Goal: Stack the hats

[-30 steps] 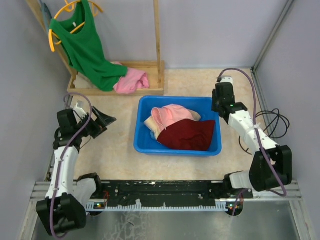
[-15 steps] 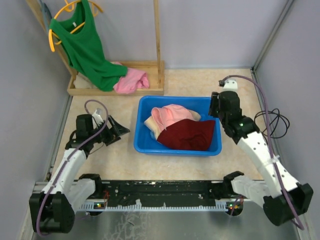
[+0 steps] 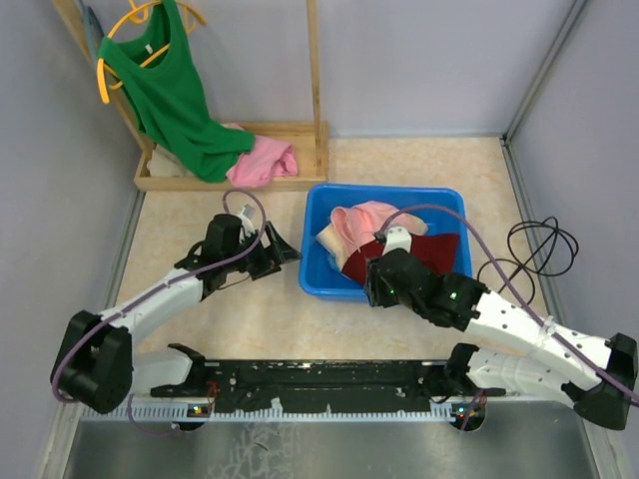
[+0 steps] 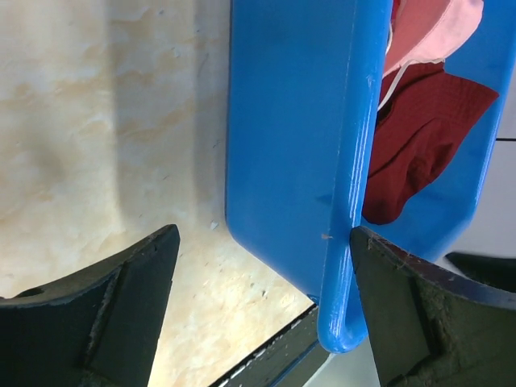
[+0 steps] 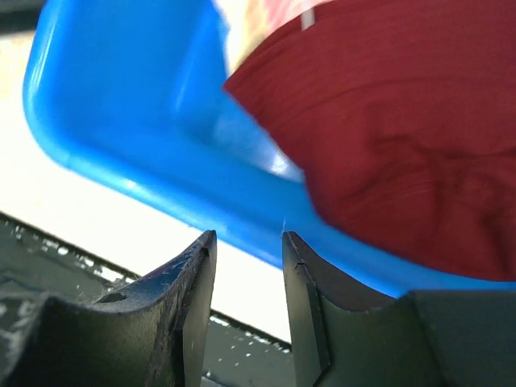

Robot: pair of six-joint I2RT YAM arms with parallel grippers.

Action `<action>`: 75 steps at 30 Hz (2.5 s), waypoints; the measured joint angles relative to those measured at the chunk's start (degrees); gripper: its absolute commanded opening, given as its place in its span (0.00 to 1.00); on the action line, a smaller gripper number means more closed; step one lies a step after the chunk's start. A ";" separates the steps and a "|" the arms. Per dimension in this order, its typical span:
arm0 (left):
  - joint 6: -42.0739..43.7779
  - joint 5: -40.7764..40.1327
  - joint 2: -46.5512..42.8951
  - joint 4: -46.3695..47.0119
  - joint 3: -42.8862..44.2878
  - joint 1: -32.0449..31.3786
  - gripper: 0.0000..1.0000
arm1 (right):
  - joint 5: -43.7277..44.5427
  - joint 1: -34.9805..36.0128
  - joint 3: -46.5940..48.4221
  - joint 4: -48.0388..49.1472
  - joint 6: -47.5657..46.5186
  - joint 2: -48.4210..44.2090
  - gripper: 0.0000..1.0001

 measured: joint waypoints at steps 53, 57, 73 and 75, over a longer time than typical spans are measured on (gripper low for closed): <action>8.83 -15.96 6.93 -7.41 10.80 -4.90 0.94 | -1.16 -16.90 -5.95 18.75 4.98 21.24 0.35; 8.98 -14.12 14.16 -7.87 14.05 -4.90 0.92 | -2.43 -17.40 -3.61 19.98 3.80 26.25 0.37; 9.11 -15.04 6.49 -6.82 13.90 -4.11 0.99 | -7.78 -32.26 14.99 26.16 -4.00 45.42 0.37; 8.98 -15.04 5.86 -7.32 13.79 -3.65 0.99 | -7.37 -32.83 18.14 26.03 -5.14 48.37 0.38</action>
